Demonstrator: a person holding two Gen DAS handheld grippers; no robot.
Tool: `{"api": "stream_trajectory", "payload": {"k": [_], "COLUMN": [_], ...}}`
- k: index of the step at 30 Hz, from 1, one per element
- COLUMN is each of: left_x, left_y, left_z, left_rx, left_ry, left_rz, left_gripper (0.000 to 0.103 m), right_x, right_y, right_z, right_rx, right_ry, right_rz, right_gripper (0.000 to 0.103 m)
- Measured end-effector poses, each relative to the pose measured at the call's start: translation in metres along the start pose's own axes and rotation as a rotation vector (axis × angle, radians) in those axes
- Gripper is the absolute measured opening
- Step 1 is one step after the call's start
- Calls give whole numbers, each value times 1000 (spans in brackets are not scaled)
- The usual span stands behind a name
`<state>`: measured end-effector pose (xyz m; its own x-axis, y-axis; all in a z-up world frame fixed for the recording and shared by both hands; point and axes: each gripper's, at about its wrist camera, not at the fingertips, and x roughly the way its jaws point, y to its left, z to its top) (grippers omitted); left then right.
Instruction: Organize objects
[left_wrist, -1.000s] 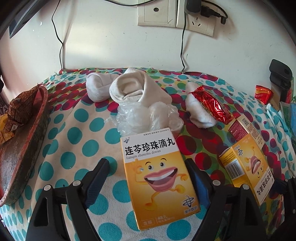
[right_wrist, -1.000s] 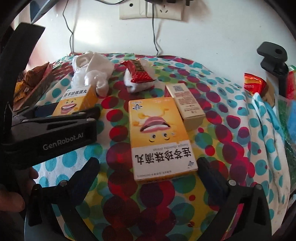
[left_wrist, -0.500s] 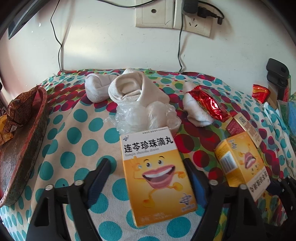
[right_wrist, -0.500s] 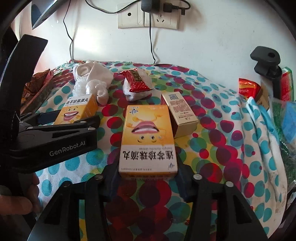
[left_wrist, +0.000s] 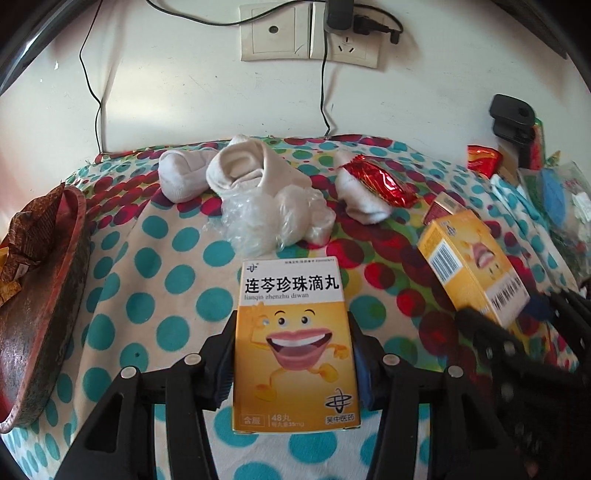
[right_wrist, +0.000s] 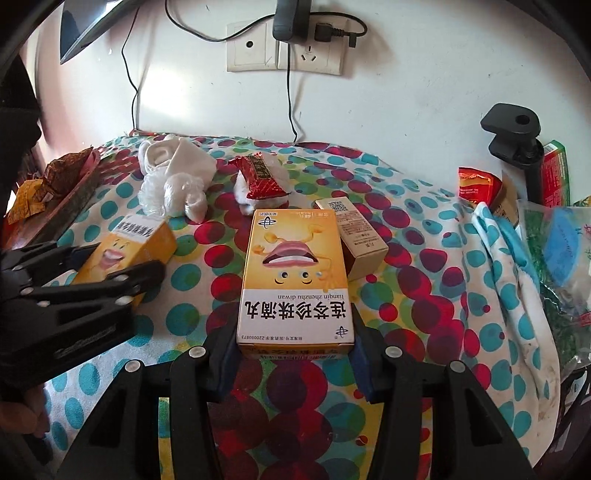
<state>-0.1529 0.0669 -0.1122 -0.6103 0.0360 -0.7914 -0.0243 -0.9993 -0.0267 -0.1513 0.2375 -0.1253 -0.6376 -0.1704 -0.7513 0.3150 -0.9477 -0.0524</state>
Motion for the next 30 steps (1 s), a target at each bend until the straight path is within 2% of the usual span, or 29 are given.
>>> {"api": "stream_trajectory", "payload": {"k": [6,13,20,30], "left_x": [-24,-50,-72,-93], "left_y": [9,29,55,109], "left_z": [-10,-17,-20,-19], "left_rx": [54,51,55,8], "left_ry": [-22,-39,-57,-75], "left_rz": [-4,-12,37,107], "left_gripper": [52,52,52,52], "right_x": [2,2,3,5], "right_y": [0,12,16,14], "right_z": [0,0,0,1], "right_rx": [-3,-62,-83,-82], "right_ry": [10,12,21,32], "right_rz": [-12,-51,-66,-67], "right_gripper": [48,48,48,48]}}
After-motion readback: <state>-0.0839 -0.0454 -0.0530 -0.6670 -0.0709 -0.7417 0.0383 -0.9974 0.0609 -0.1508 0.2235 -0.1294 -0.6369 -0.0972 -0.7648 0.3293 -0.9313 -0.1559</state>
